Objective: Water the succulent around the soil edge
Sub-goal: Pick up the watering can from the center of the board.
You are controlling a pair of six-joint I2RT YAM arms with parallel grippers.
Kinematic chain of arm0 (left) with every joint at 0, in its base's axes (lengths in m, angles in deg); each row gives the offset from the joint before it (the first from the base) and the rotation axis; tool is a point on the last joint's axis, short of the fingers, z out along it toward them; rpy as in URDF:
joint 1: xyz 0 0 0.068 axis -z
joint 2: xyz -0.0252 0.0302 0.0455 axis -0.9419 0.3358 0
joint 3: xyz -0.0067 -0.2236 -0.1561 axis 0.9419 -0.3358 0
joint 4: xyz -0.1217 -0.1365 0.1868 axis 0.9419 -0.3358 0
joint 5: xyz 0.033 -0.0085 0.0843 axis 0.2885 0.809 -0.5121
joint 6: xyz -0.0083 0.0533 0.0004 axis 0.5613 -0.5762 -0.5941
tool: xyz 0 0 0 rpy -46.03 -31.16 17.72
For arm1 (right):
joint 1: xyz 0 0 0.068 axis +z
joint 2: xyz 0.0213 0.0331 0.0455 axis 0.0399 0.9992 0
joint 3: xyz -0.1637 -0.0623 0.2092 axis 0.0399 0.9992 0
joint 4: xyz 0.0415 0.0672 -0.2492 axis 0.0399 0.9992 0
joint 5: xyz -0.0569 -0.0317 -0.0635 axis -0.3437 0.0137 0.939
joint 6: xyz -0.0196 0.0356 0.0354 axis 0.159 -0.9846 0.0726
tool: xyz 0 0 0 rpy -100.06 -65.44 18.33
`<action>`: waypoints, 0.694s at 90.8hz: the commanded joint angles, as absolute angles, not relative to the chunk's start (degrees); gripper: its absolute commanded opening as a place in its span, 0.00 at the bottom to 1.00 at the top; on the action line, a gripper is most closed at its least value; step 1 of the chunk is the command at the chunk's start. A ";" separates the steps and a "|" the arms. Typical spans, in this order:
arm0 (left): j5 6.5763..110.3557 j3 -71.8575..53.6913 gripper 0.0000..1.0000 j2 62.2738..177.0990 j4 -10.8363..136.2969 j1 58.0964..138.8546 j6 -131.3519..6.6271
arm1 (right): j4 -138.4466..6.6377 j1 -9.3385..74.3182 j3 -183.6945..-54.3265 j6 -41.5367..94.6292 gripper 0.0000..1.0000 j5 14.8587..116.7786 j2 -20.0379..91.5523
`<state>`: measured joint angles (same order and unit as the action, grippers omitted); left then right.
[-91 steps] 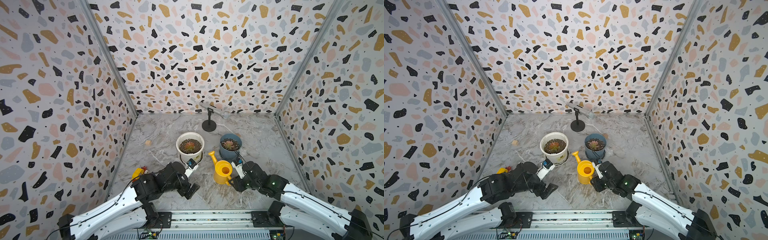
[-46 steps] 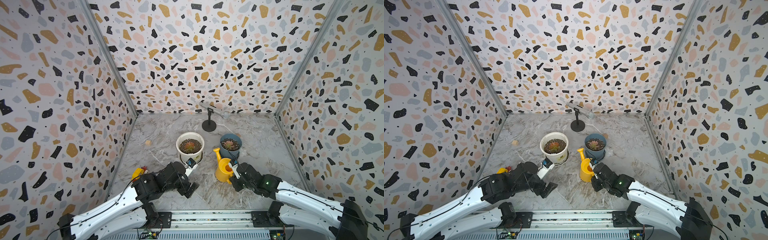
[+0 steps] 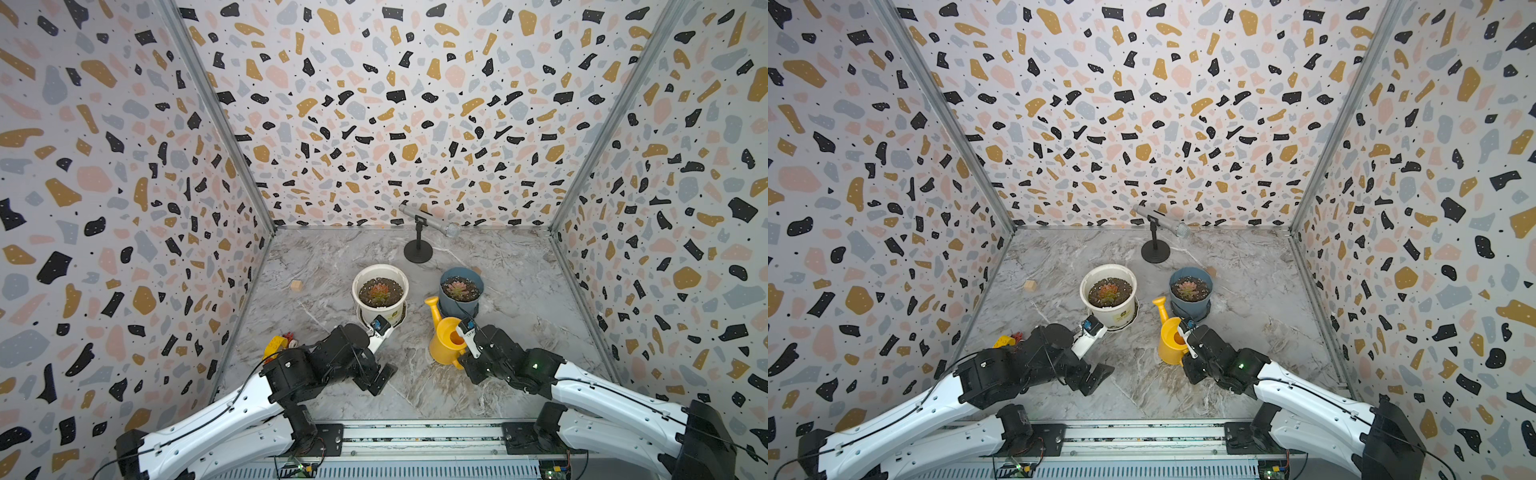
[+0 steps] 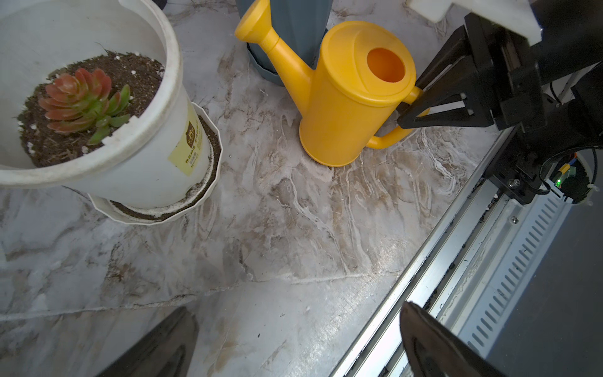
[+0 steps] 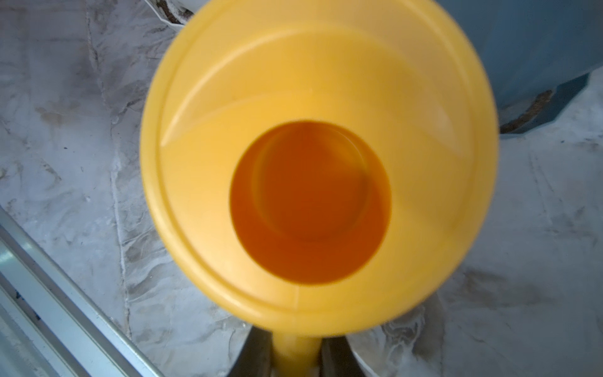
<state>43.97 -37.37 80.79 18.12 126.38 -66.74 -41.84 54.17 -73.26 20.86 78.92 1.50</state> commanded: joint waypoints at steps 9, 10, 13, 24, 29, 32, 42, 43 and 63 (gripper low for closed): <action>41.92 -37.29 1.00 79.12 18.36 126.55 -66.56 | -31.15 54.57 -75.20 19.89 0.00 79.58 -3.58; 41.79 -37.33 1.00 79.09 18.33 126.54 -66.52 | -30.56 54.57 -75.65 19.82 0.00 79.93 -3.91; 41.45 -37.28 1.00 78.74 18.30 126.55 -66.49 | -28.95 54.54 -76.74 19.88 0.00 80.25 -4.63; 40.39 -37.21 1.00 77.59 18.21 126.62 -66.32 | -24.82 54.74 -80.90 19.33 0.00 80.15 -6.89; 40.14 -37.19 1.00 77.04 18.20 126.63 -66.39 | -21.59 54.69 -84.05 19.08 0.00 81.80 -6.39; 39.91 -37.23 1.00 76.77 18.20 126.56 -66.29 | -19.37 54.72 -86.19 19.06 0.00 82.64 -5.75; 39.16 -37.16 1.00 75.99 18.12 126.55 -66.23 | -12.63 54.68 -94.31 19.50 0.00 82.96 -2.56; 39.10 -37.17 1.00 75.90 18.12 126.59 -66.18 | -11.68 54.67 -95.22 19.59 0.00 82.50 -2.26; 37.21 -37.07 1.00 74.92 17.70 126.59 -65.74 | 10.32 54.63 -119.43 21.71 0.00 82.14 11.05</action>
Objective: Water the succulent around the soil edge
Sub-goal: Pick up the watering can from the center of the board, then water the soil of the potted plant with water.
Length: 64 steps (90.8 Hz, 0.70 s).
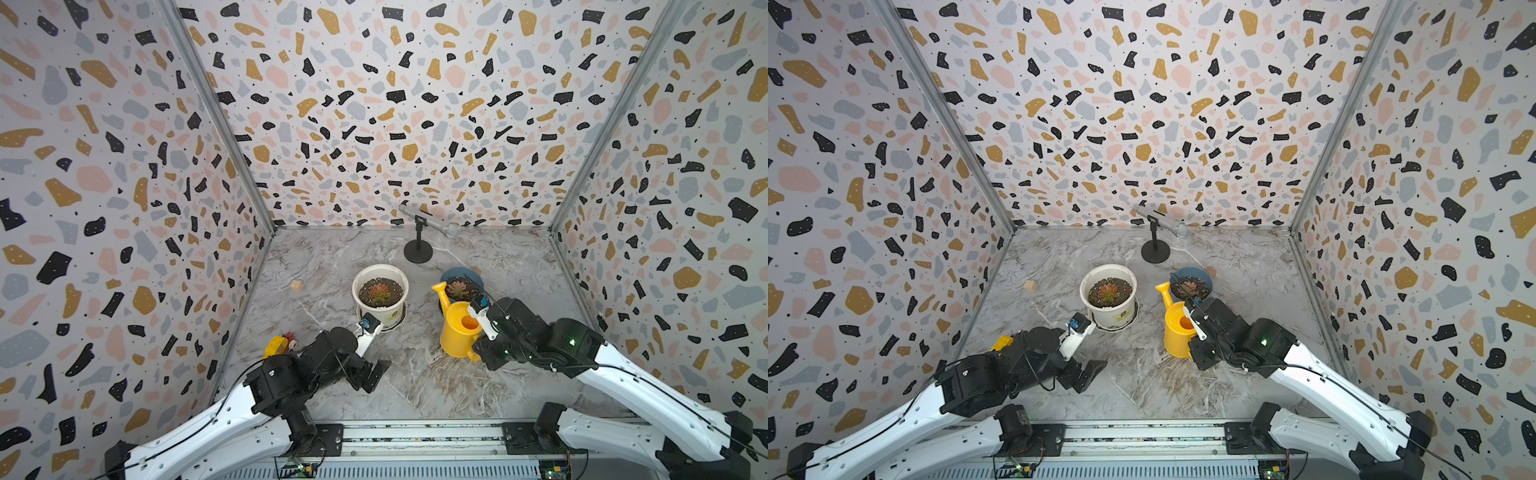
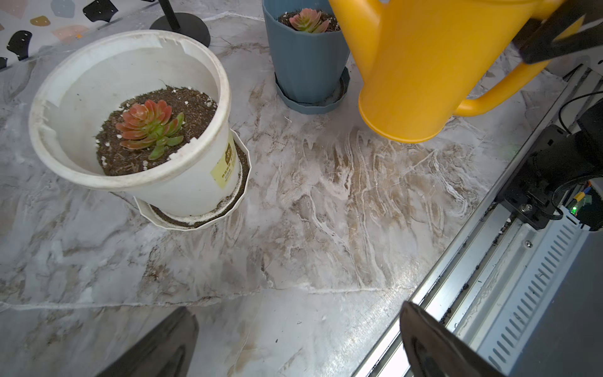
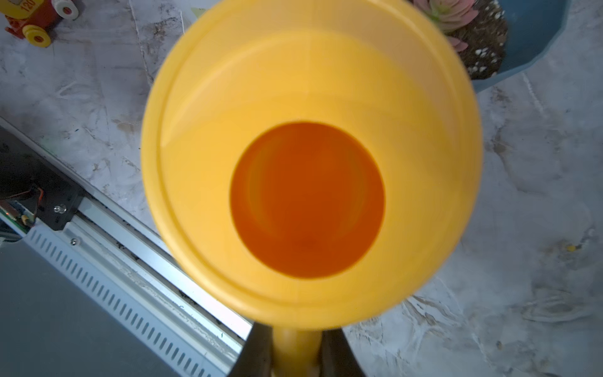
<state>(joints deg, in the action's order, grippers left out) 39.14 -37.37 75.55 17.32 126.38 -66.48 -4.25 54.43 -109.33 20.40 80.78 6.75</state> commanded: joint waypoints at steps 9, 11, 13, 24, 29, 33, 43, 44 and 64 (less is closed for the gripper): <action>36.70 -36.93 1.00 74.81 17.36 126.58 -65.54 | 16.85 54.54 -127.12 22.25 0.00 84.25 15.72; 36.54 -36.95 1.00 74.86 17.29 126.61 -65.52 | 17.39 54.46 -128.45 22.47 0.00 84.63 16.44; 36.45 -36.93 1.00 74.89 17.18 126.62 -65.59 | 18.30 54.20 -129.59 22.70 0.00 85.01 17.32; 36.05 -36.75 1.00 75.21 16.78 126.56 -65.58 | 21.67 51.07 -134.02 24.61 0.00 82.84 20.34; 35.99 -36.67 1.00 75.19 16.63 126.55 -65.56 | 22.07 48.20 -134.77 26.17 0.00 80.61 21.08; 35.96 -36.73 1.00 75.17 16.63 126.61 -65.54 | 22.21 45.39 -135.46 27.85 0.00 78.35 21.55; 35.97 -36.78 1.00 74.54 16.69 126.60 -65.45 | 23.50 37.34 -137.95 31.68 0.00 73.98 23.26; 35.96 -36.81 1.00 74.47 16.70 126.57 -65.44 | 23.66 36.65 -138.27 31.96 0.00 73.75 23.53; 35.96 -37.00 1.00 73.61 16.84 126.55 -65.17 | 24.43 30.46 -141.24 33.71 0.00 68.08 28.67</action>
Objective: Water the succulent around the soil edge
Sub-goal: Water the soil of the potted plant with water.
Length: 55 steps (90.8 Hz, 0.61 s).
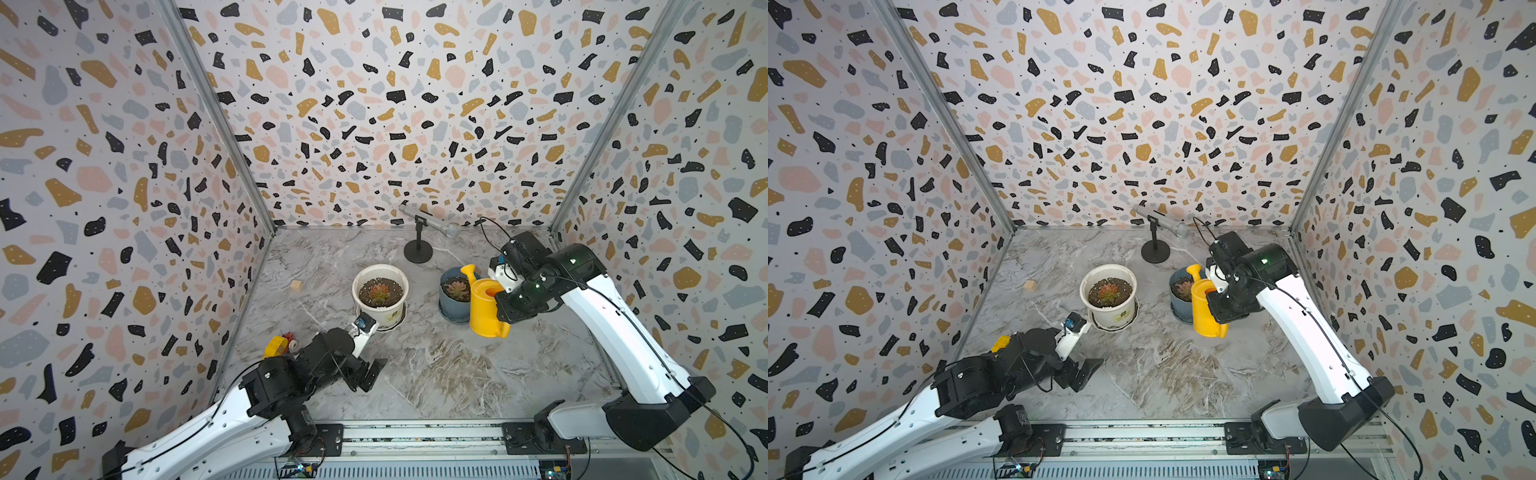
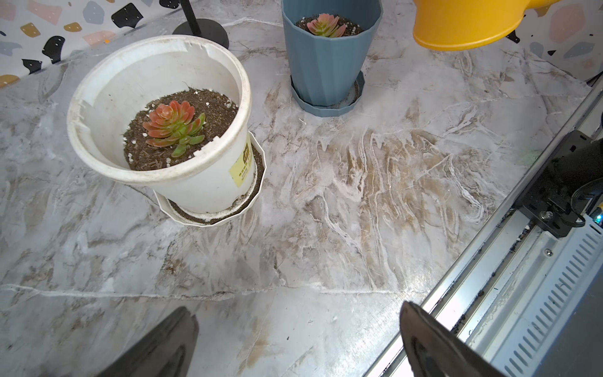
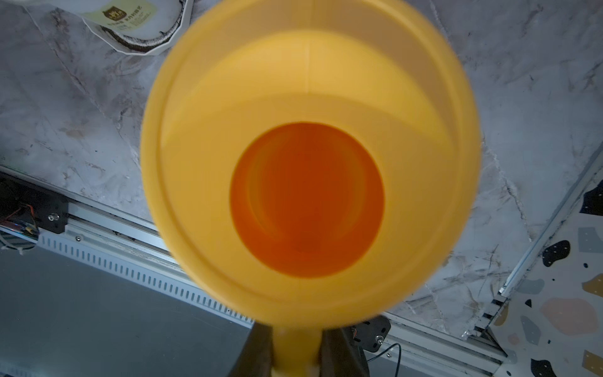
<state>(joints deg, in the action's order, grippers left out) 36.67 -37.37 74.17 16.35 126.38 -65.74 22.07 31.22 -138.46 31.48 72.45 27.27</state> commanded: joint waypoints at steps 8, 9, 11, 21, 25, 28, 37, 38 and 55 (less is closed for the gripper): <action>35.23 -36.97 1.00 74.04 16.77 126.63 -65.16 | 24.65 30.35 -143.15 32.65 0.00 69.44 31.08; 35.15 -36.90 1.00 74.13 16.74 126.58 -65.12 | 24.72 30.34 -143.41 32.53 0.00 69.67 31.44; 35.14 -36.85 1.00 74.25 16.65 126.62 -65.09 | 24.83 30.39 -143.83 32.25 0.00 70.05 31.97; 35.30 -36.90 1.00 74.57 16.64 126.47 -65.08 | 26.25 30.40 -146.05 31.50 0.00 71.90 34.72; 35.25 -36.84 1.00 74.58 16.67 126.52 -65.08 | 26.62 30.41 -146.63 31.23 0.00 72.23 35.63; 35.32 -36.84 1.00 74.53 16.68 126.50 -65.01 | 26.66 30.41 -146.94 31.15 0.00 72.21 36.11; 35.27 -36.93 1.00 74.45 16.70 126.53 -64.99 | 26.76 30.34 -147.88 30.71 0.00 71.97 37.10; 35.21 -36.97 1.00 74.47 16.71 126.53 -64.99 | 26.69 30.38 -148.02 30.68 0.00 72.04 37.17; 34.81 -37.02 1.00 74.45 16.71 126.50 -64.86 | 27.65 30.41 -149.35 30.47 0.00 72.92 38.92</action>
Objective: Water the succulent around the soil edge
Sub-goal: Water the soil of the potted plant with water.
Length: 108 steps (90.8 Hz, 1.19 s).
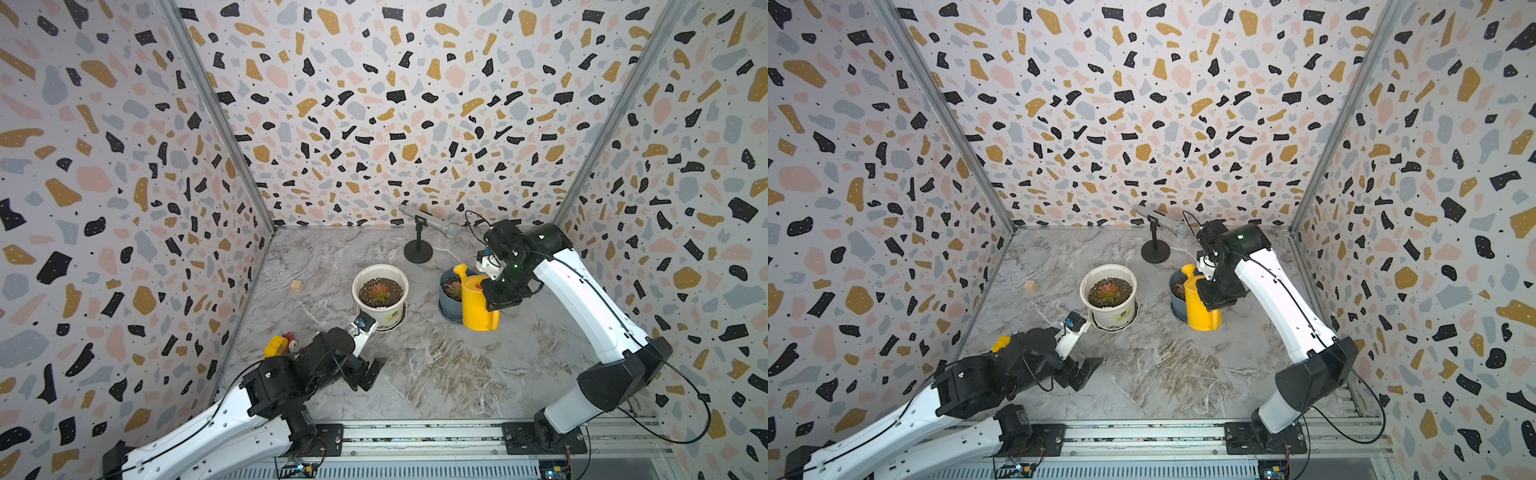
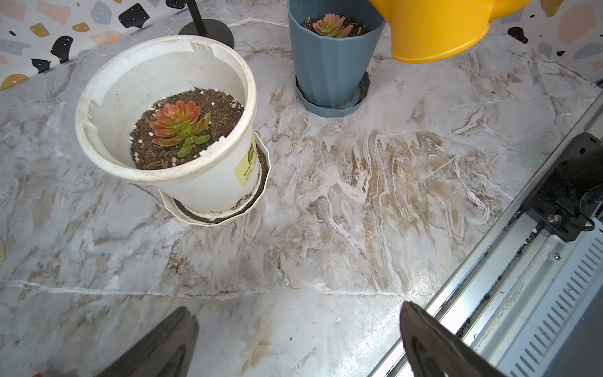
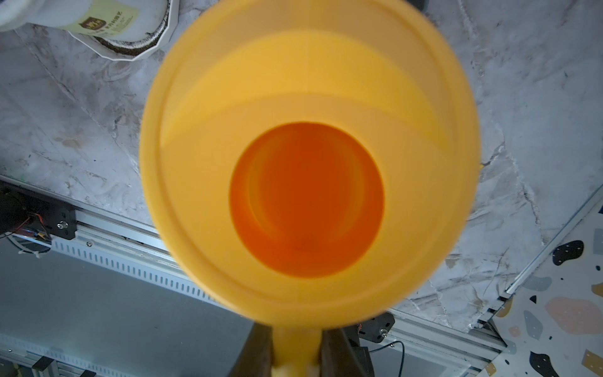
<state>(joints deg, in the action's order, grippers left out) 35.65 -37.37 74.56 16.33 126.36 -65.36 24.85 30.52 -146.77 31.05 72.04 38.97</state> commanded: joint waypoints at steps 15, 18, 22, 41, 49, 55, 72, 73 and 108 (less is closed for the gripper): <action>34.72 -37.11 1.00 74.32 16.80 126.44 -64.83 | 27.91 30.41 -149.69 30.17 0.00 72.97 40.15; 34.65 -37.21 1.00 74.19 16.82 126.45 -64.82 | 27.93 30.41 -149.74 30.21 0.00 72.78 40.42; 34.61 -37.23 1.00 74.15 16.81 126.45 -64.82 | 27.94 30.46 -149.82 30.17 0.00 72.53 40.72; 34.75 -37.19 1.00 74.14 16.89 126.36 -64.69 | 27.86 31.14 -150.87 30.17 0.00 71.45 41.71; 34.81 -37.22 1.00 74.17 16.89 126.27 -64.73 | 28.02 31.46 -151.15 30.35 0.00 71.20 42.10; 34.96 -37.28 1.00 74.15 16.96 126.20 -64.73 | 28.08 31.72 -151.28 30.36 0.00 71.23 42.14; 35.12 -37.28 1.00 74.23 16.98 126.08 -64.66 | 28.24 33.52 -151.16 30.37 0.00 70.41 41.59; 35.14 -37.32 1.00 74.23 17.02 126.05 -64.70 | 28.22 33.64 -151.16 30.34 0.00 70.38 41.57; 35.16 -37.34 1.00 74.18 16.99 125.95 -64.66 | 28.27 35.17 -148.26 30.10 0.00 71.26 39.79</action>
